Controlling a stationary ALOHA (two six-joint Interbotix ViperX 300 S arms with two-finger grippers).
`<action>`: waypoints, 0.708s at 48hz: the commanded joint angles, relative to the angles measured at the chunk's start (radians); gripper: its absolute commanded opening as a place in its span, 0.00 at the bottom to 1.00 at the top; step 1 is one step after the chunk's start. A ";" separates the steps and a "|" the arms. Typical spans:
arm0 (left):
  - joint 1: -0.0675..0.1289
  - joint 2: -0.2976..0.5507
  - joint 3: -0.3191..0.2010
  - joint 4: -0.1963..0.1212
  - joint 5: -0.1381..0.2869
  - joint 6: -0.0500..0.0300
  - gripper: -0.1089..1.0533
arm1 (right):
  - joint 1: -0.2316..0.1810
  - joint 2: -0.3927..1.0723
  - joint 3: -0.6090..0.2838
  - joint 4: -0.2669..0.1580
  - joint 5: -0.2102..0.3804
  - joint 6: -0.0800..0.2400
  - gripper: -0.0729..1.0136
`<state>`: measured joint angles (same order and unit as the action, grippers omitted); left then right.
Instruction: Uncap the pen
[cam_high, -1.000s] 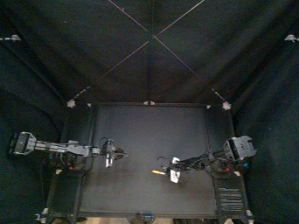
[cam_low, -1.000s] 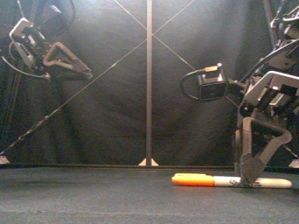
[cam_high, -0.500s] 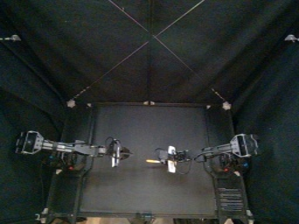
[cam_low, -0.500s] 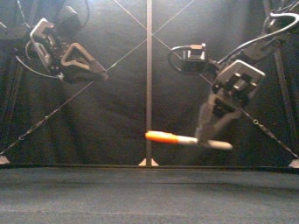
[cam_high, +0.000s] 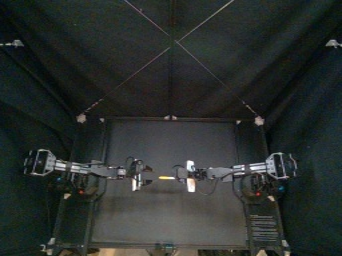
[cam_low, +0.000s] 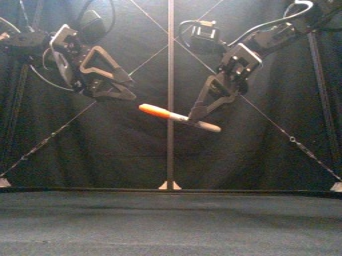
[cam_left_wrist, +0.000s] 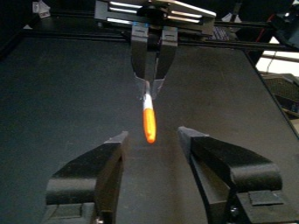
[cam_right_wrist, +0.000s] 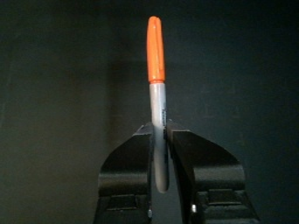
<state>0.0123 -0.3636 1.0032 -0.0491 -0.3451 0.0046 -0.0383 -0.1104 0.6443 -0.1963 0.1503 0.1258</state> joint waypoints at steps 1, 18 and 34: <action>0.003 0.015 -0.034 -0.003 0.000 -0.0046 0.86 | -0.005 0.012 -0.060 -0.018 0.015 -0.002 0.50; 0.009 0.089 -0.095 -0.075 0.149 -0.0046 0.86 | 0.002 0.097 -0.161 -0.049 0.101 -0.005 0.50; 0.046 0.112 -0.104 -0.097 0.167 -0.0046 0.85 | 0.005 0.097 -0.173 -0.058 0.103 -0.006 0.50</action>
<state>0.0491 -0.2485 0.9250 -0.1442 -0.1733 0.0000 -0.0337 0.0107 0.4955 -0.2485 0.2562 0.1181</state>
